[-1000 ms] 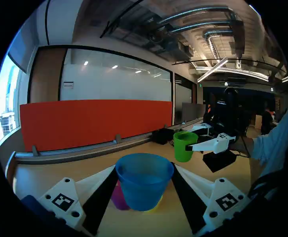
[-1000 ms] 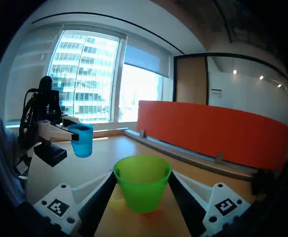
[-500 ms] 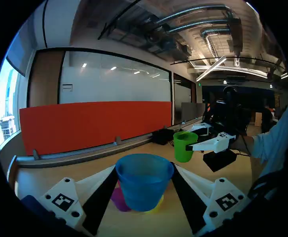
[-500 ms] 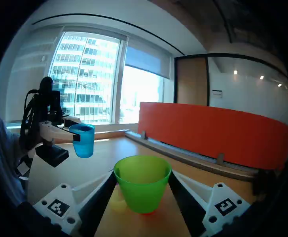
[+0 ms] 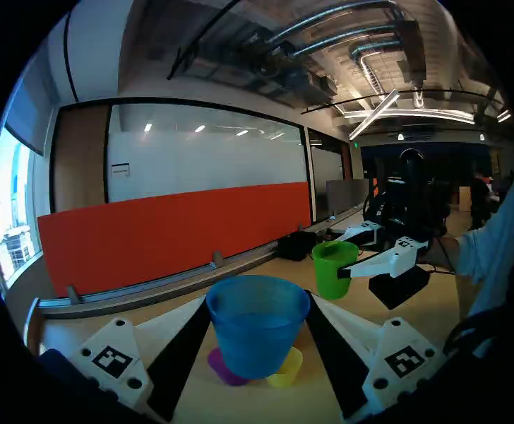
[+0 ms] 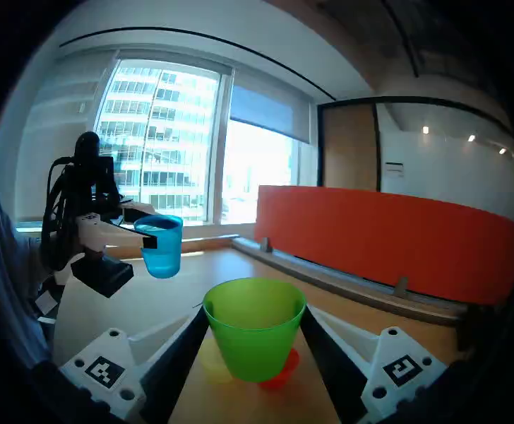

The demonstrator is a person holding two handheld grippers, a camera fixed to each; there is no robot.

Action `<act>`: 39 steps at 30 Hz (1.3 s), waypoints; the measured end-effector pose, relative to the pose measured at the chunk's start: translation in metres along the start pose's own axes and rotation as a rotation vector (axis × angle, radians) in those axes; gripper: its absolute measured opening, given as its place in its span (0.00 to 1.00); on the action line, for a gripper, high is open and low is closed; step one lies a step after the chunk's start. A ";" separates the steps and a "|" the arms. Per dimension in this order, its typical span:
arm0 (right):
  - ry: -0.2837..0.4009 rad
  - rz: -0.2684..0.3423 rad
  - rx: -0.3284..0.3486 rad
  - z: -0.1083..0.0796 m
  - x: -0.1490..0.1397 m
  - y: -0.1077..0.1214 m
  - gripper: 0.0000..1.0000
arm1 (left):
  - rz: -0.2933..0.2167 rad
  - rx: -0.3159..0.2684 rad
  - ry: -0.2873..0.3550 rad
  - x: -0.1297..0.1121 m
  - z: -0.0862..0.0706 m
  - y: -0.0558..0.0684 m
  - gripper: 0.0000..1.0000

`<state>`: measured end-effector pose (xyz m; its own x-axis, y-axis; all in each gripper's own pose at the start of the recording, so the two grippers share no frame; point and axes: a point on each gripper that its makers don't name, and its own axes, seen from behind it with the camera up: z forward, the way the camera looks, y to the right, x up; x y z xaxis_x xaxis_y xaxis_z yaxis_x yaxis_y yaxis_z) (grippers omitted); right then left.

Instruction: Pour water

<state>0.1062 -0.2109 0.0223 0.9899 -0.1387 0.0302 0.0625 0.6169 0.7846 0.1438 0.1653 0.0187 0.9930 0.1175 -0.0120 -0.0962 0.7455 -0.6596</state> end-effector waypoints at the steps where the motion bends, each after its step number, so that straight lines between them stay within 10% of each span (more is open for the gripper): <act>1: 0.001 0.000 0.004 0.001 0.000 -0.002 0.92 | 0.011 0.004 0.001 0.001 0.000 -0.001 0.89; 39: 0.025 0.009 0.155 0.037 -0.002 -0.072 0.91 | 0.530 0.080 0.059 0.081 0.015 0.007 0.88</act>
<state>0.0953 -0.2838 -0.0111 0.9933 -0.1130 0.0241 0.0348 0.4912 0.8704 0.2229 0.1900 0.0240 0.8089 0.4558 -0.3713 -0.5877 0.6422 -0.4921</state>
